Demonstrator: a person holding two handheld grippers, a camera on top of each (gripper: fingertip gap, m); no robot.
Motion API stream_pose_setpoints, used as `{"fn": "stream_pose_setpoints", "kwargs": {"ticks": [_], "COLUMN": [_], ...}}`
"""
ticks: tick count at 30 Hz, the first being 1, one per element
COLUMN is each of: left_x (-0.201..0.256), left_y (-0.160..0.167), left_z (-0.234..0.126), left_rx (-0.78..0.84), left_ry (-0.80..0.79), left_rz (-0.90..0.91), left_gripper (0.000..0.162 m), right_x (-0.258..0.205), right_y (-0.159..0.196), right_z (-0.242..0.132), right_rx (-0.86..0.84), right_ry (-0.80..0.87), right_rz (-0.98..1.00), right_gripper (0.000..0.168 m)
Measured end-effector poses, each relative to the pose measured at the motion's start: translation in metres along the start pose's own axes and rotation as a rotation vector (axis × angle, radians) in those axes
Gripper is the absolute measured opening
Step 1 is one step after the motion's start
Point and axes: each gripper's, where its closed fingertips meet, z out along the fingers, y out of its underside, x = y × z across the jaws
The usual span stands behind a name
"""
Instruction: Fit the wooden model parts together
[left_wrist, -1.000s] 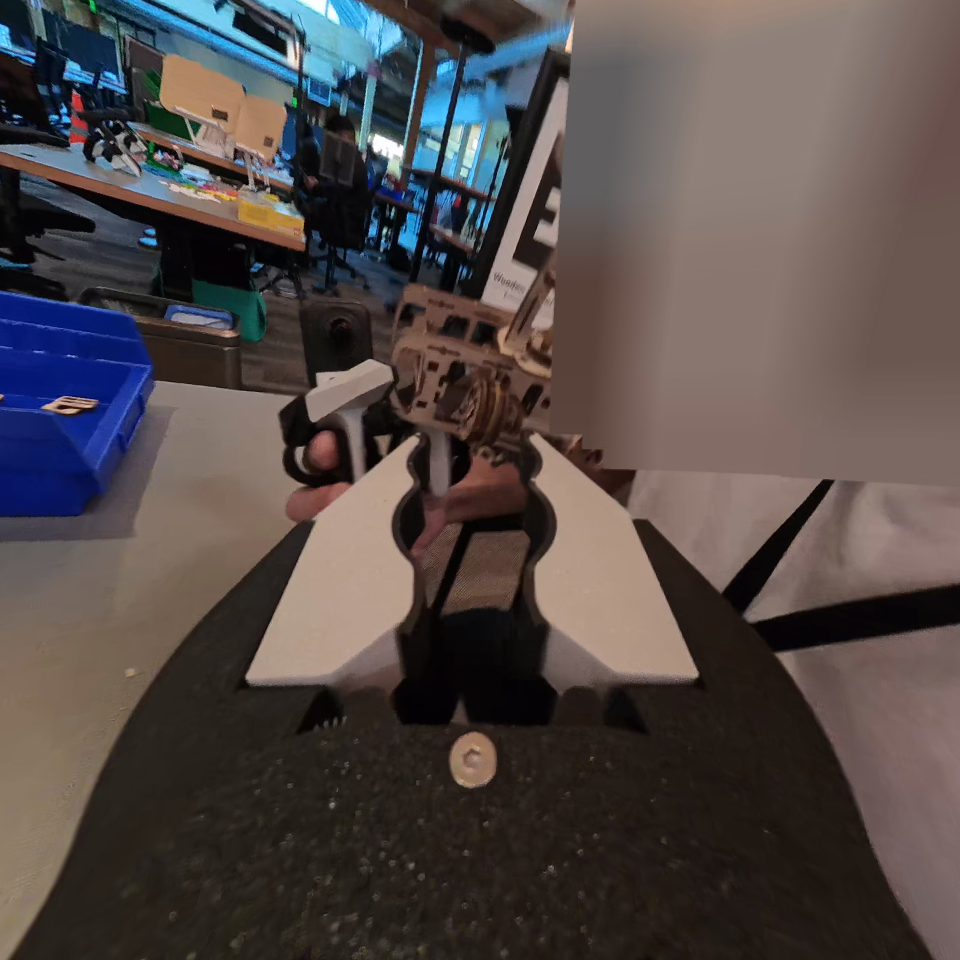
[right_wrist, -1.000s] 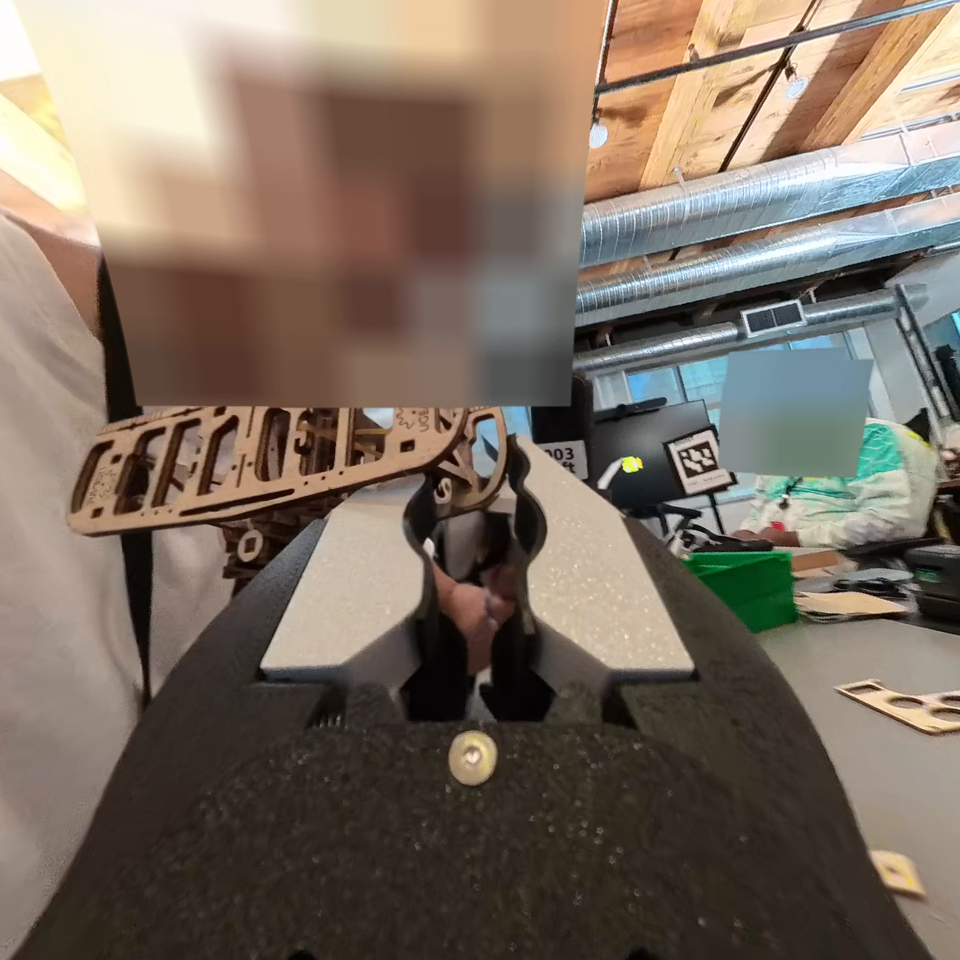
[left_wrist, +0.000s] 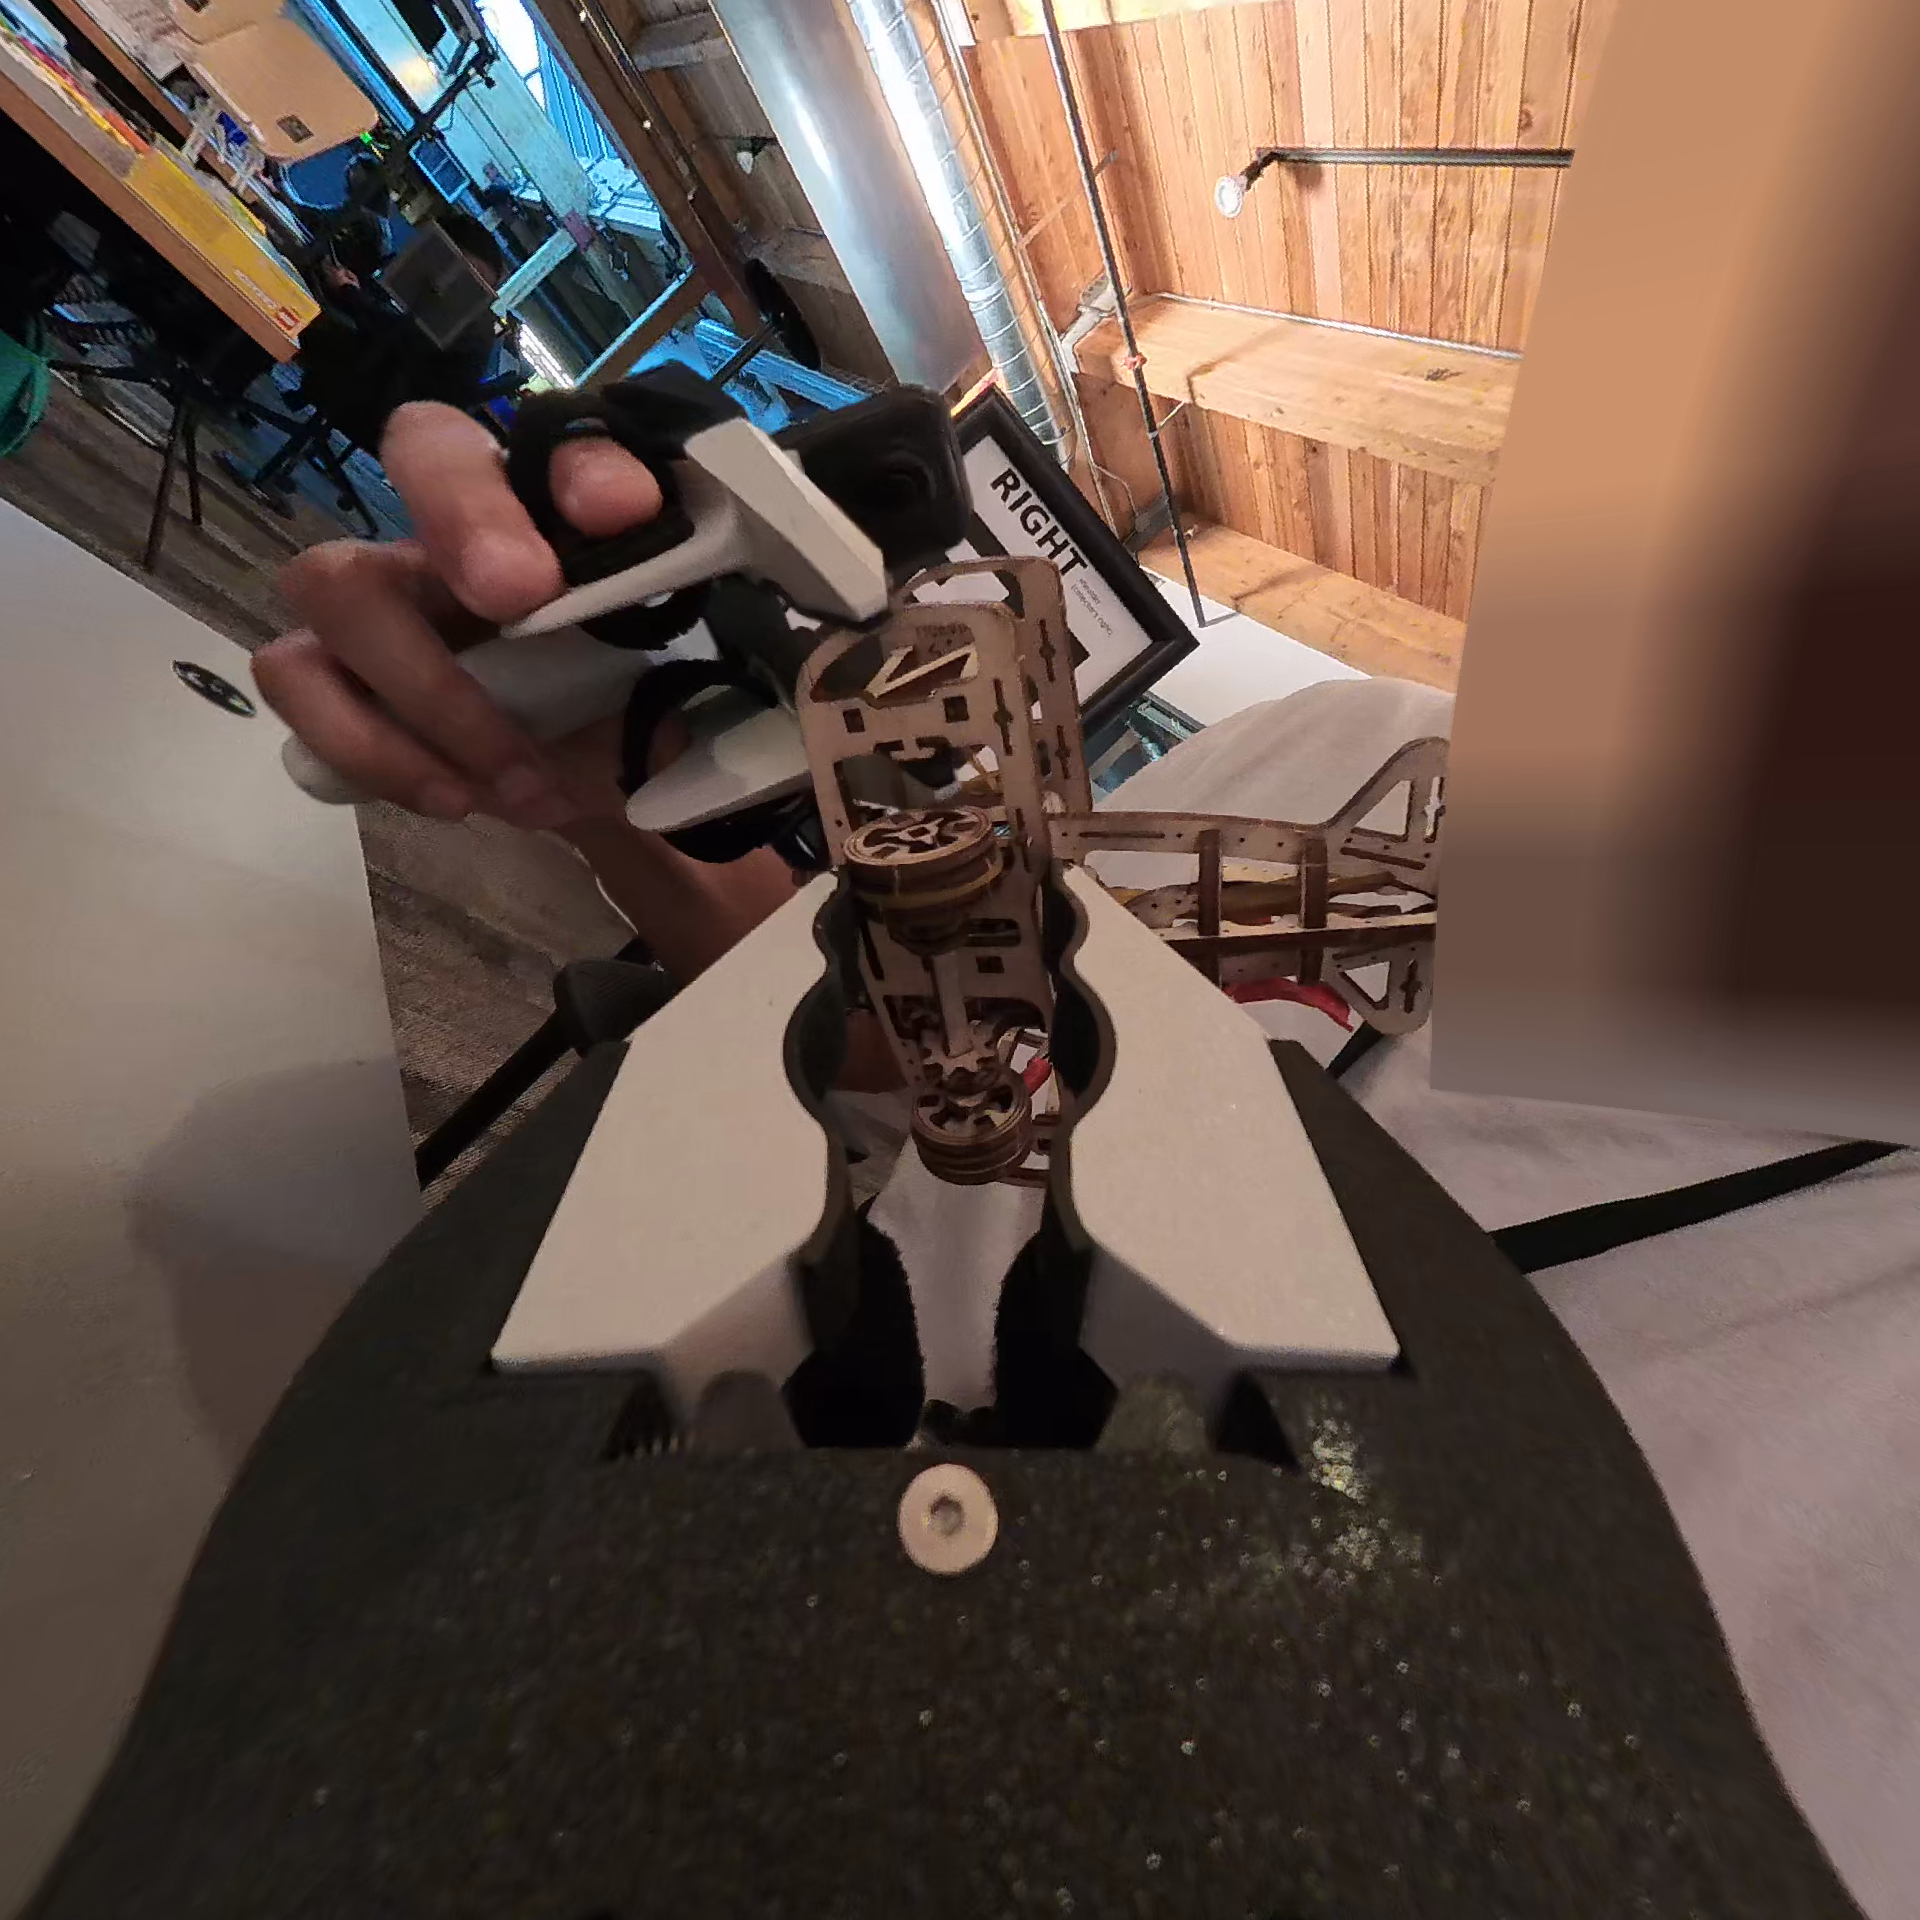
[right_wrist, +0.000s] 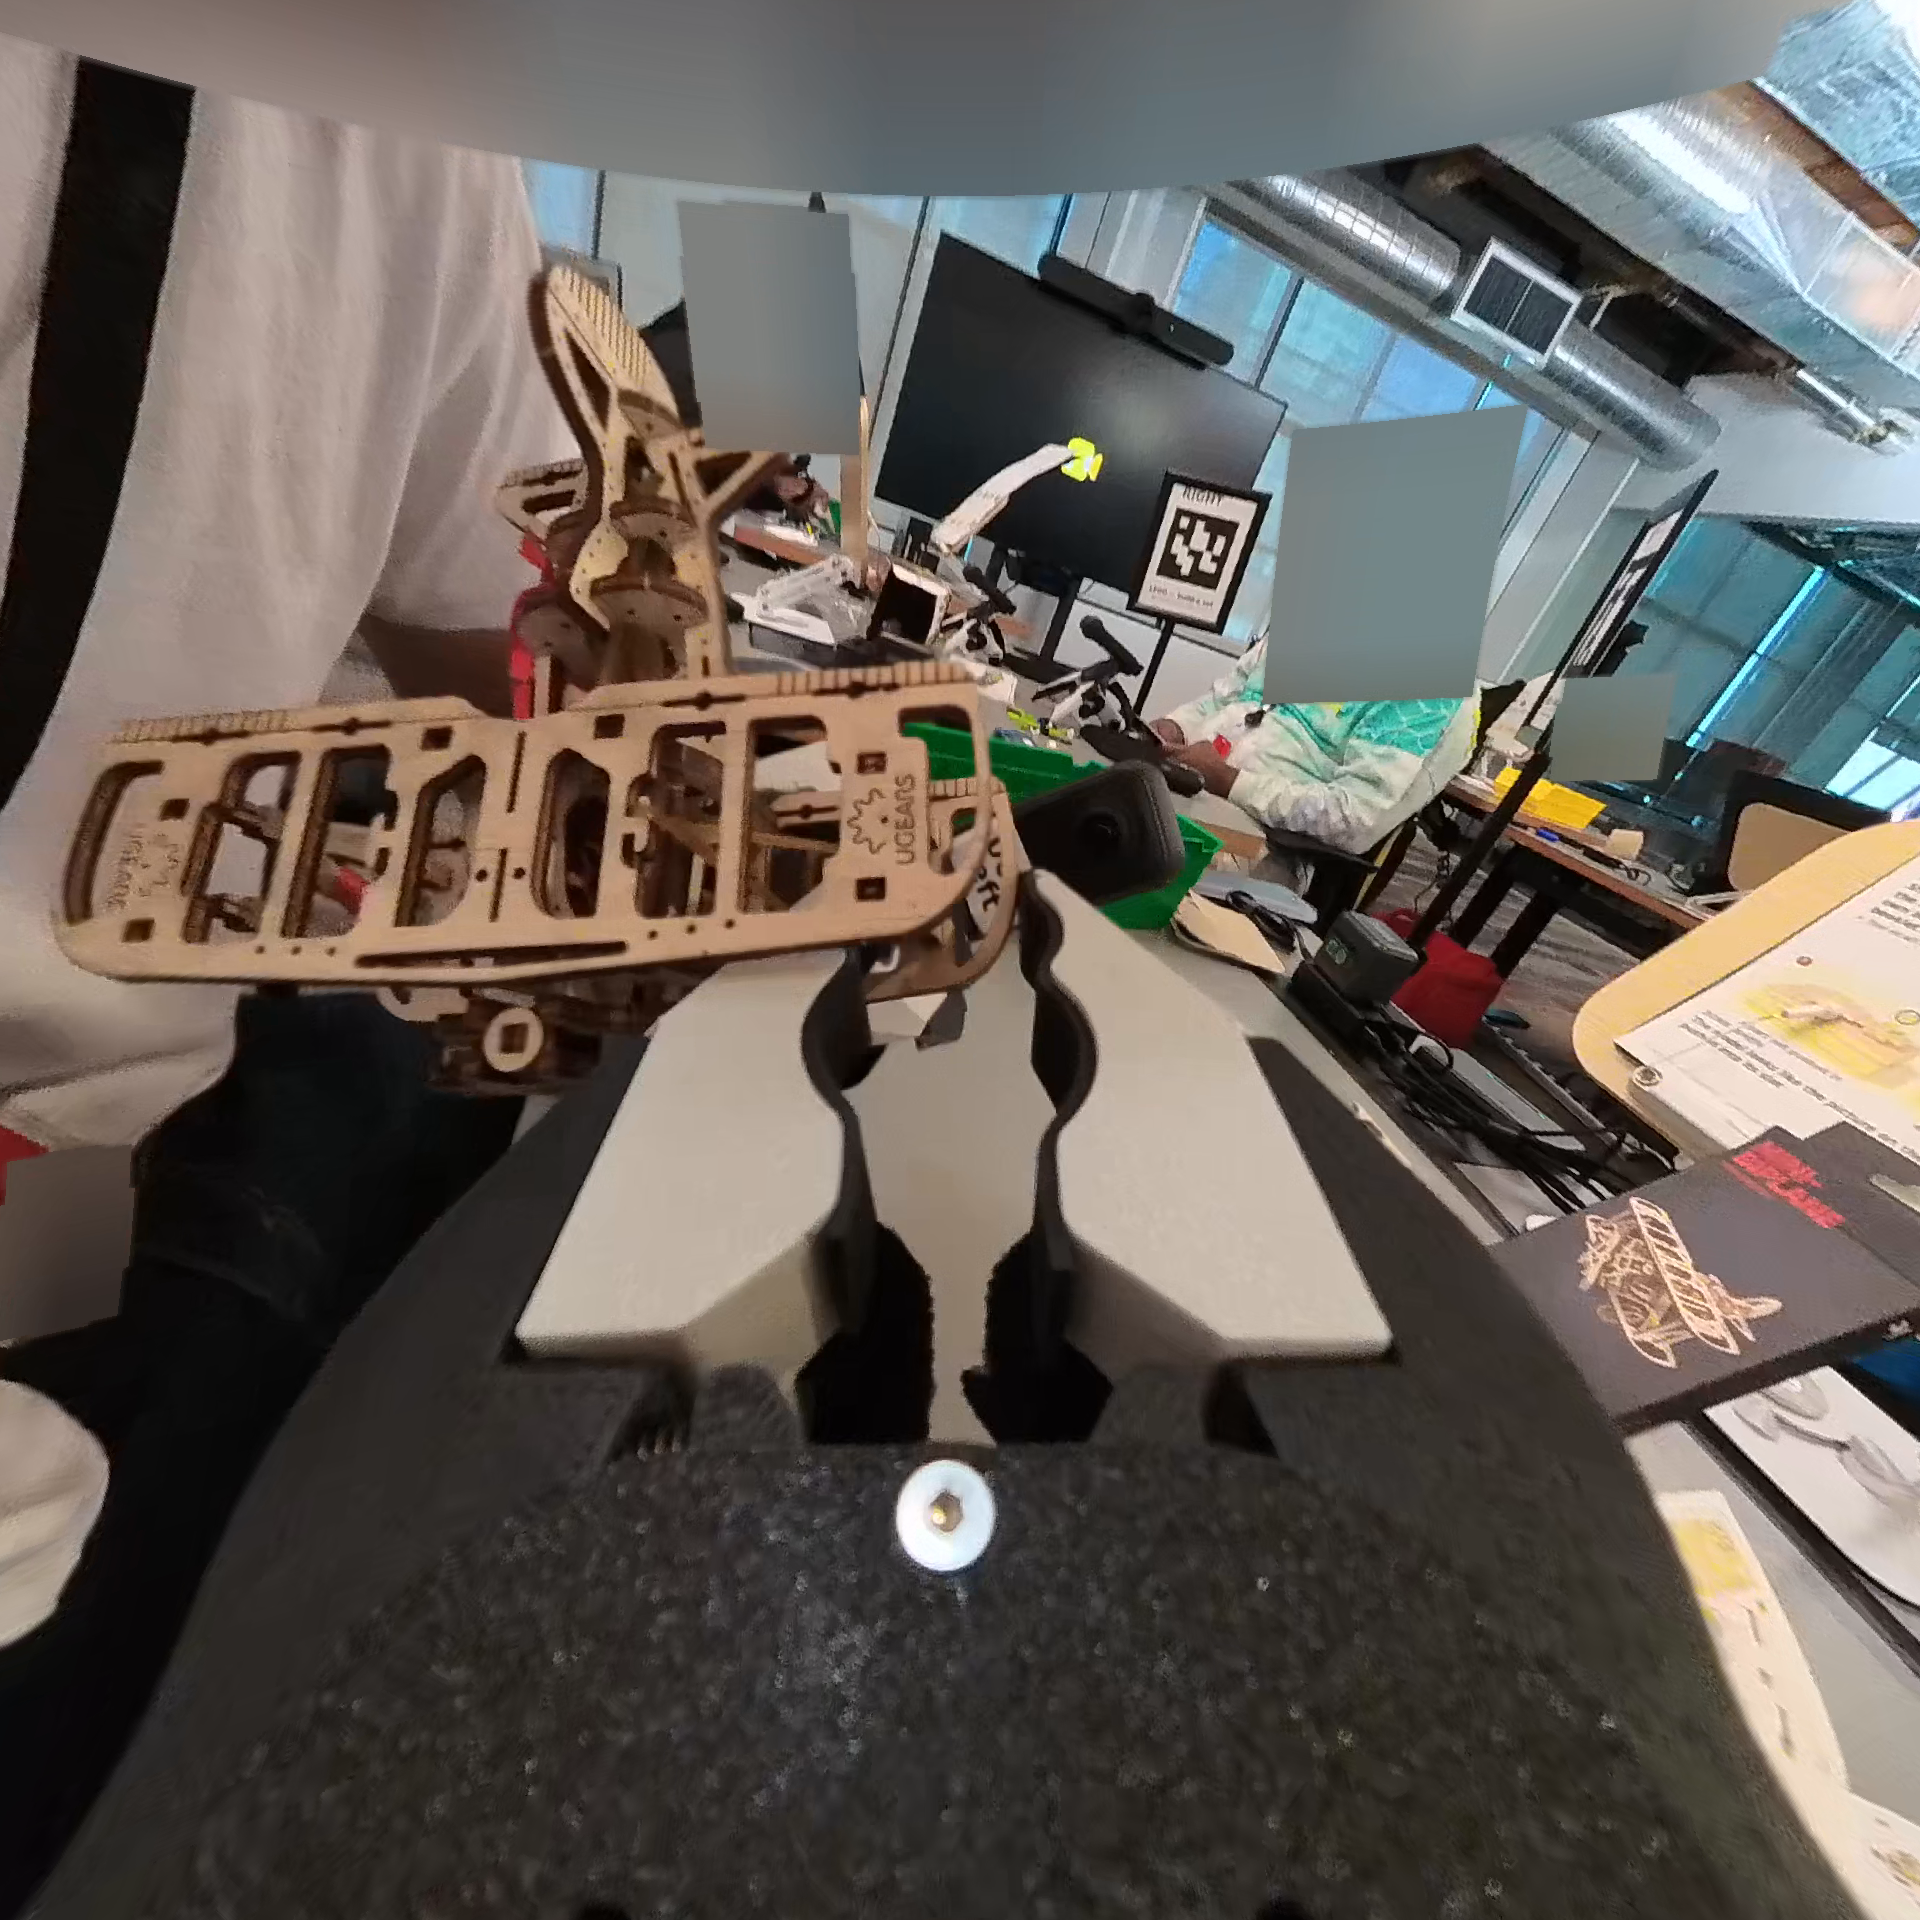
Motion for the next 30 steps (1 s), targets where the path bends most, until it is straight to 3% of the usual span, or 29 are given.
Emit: {"fn": "stream_pose_setpoints", "kwargs": {"ticks": [10, 17, 30], "left_x": [-0.005, -0.010, -0.016], "left_y": [-0.002, -0.006, -0.002], "left_z": [0.001, -0.002, -0.003], "left_rx": [0.002, 0.024, 0.016], "left_ry": [0.041, 0.016, -0.014], "left_rz": [-0.097, -0.098, -0.083], "left_gripper": [0.032, 0.032, 0.033], "right_x": [0.004, 0.010, 0.008], "right_y": [0.006, 0.011, 0.017], "right_z": [-0.003, -0.005, -0.005], "right_rx": [-0.111, -0.093, -0.062], "right_ry": [-0.015, 0.065, 0.067], "right_rz": [-0.012, -0.019, 0.017], "right_gripper": [0.024, 0.024, 0.022]}}
